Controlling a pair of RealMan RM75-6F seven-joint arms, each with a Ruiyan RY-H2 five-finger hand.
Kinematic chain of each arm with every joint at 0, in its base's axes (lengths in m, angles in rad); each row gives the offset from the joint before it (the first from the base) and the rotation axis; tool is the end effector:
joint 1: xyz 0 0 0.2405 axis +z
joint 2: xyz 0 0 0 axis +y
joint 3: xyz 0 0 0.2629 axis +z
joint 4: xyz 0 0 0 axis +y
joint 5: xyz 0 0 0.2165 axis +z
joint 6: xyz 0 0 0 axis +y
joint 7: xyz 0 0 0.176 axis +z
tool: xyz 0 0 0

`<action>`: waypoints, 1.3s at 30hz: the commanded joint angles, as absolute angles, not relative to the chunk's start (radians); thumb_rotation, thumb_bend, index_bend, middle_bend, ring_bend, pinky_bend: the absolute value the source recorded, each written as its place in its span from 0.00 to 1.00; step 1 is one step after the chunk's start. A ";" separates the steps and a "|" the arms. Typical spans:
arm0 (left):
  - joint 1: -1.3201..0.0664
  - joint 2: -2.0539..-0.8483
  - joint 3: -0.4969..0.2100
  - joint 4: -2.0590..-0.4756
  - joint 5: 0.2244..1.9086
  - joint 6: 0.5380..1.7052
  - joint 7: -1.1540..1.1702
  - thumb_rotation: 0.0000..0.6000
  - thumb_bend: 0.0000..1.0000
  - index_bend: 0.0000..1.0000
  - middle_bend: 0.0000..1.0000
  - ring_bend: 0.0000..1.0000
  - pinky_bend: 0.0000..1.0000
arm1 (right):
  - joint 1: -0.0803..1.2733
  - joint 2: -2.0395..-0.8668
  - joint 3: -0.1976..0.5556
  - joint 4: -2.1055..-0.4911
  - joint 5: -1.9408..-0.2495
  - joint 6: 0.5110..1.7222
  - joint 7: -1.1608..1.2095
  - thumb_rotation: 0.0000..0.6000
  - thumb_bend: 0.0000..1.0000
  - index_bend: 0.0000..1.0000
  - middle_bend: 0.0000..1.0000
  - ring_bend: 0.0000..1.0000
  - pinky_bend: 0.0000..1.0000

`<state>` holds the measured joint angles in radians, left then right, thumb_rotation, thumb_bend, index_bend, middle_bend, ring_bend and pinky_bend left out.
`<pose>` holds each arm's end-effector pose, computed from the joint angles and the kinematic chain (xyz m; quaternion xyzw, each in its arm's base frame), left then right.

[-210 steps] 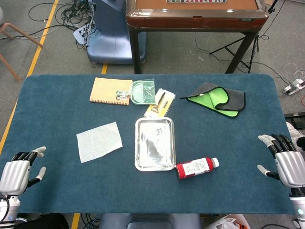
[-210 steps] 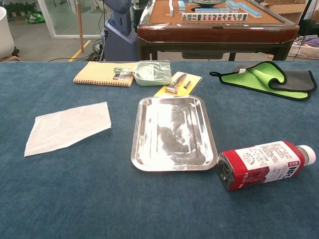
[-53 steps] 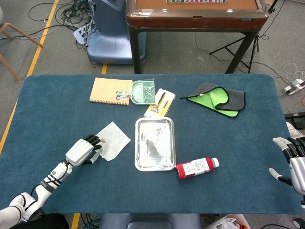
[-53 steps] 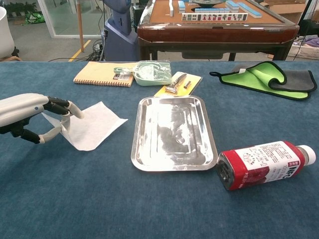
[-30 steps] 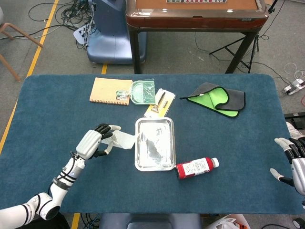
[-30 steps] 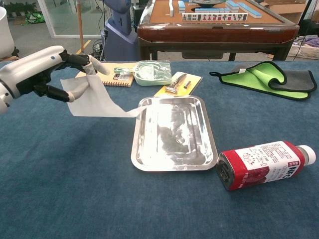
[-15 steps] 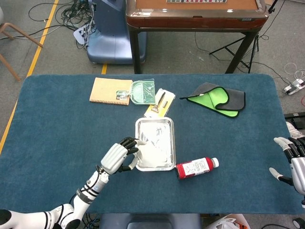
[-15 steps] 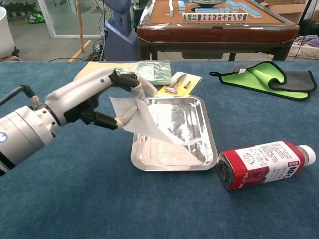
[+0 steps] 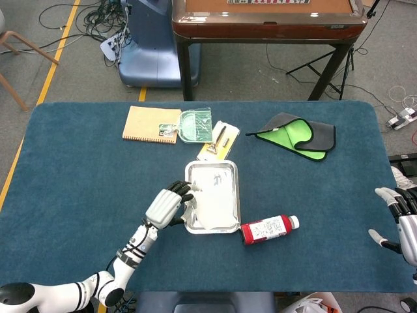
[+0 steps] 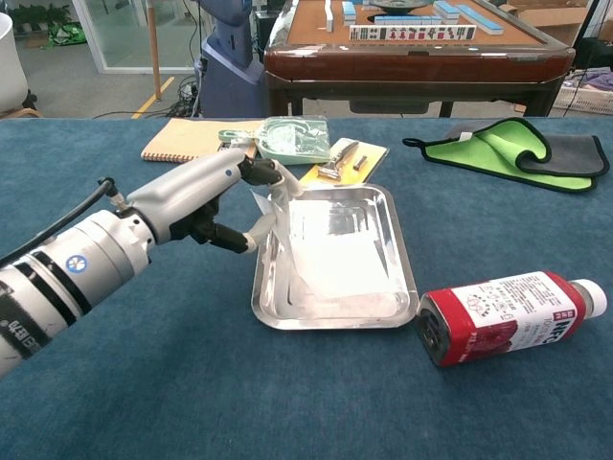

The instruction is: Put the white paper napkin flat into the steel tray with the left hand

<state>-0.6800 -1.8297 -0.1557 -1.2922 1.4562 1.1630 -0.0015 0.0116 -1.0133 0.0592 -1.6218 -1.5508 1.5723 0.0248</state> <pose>-0.0959 0.3354 -0.0855 -0.6853 -0.3964 -0.5295 0.3047 -0.3232 -0.1922 0.2014 0.5906 -0.3473 0.3855 0.6181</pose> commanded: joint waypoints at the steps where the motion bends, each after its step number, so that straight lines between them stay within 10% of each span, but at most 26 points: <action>1: -0.686 -1.843 -0.164 -1.256 1.461 1.170 -0.009 1.00 0.51 0.53 0.25 0.16 0.15 | 0.012 -1.013 0.059 -1.622 -1.552 1.572 0.025 1.00 0.05 0.20 0.21 0.13 0.14; 39: -0.810 -1.894 -0.217 -0.938 1.425 1.066 0.075 1.00 0.43 0.38 0.24 0.13 0.11 | -0.007 -1.003 0.059 -1.643 -1.552 1.600 0.008 1.00 0.05 0.20 0.21 0.13 0.14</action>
